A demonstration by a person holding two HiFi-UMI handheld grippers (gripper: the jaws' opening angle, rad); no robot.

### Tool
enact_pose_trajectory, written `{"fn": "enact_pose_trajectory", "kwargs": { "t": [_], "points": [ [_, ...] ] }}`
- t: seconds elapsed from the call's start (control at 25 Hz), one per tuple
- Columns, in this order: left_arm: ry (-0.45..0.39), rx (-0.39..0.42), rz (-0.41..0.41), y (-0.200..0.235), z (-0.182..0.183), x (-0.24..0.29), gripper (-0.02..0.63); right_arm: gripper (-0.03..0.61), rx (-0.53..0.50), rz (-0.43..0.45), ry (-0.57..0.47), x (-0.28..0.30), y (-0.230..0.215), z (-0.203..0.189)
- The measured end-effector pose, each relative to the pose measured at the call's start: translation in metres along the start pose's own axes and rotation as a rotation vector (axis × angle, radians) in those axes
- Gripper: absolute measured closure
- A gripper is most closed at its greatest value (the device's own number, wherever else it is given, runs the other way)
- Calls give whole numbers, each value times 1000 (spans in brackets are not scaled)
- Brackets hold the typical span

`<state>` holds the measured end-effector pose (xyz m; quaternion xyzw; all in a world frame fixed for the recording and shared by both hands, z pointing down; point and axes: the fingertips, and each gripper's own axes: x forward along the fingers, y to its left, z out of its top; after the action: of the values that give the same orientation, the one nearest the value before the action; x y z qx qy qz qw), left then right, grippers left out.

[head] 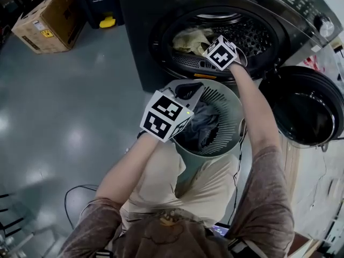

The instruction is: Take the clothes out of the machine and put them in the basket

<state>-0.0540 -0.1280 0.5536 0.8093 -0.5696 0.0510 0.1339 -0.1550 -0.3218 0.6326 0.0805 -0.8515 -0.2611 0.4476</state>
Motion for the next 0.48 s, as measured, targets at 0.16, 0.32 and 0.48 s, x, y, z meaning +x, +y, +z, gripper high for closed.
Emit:
{"fn": "enact_pose_trajectory", "kwargs": {
  "t": [0.16,0.32,0.48],
  "points": [
    [1,10,-1,-6,0,2,606,546,-2,-9,-18,-24,3,-8],
    [-3,9,11,-6,0,2,606,546,11,-9,-33,-50,7,-16],
    [-9,19,23,-8,3,3,606,546,10,0,-56,-75,12,-20]
  ]
}}
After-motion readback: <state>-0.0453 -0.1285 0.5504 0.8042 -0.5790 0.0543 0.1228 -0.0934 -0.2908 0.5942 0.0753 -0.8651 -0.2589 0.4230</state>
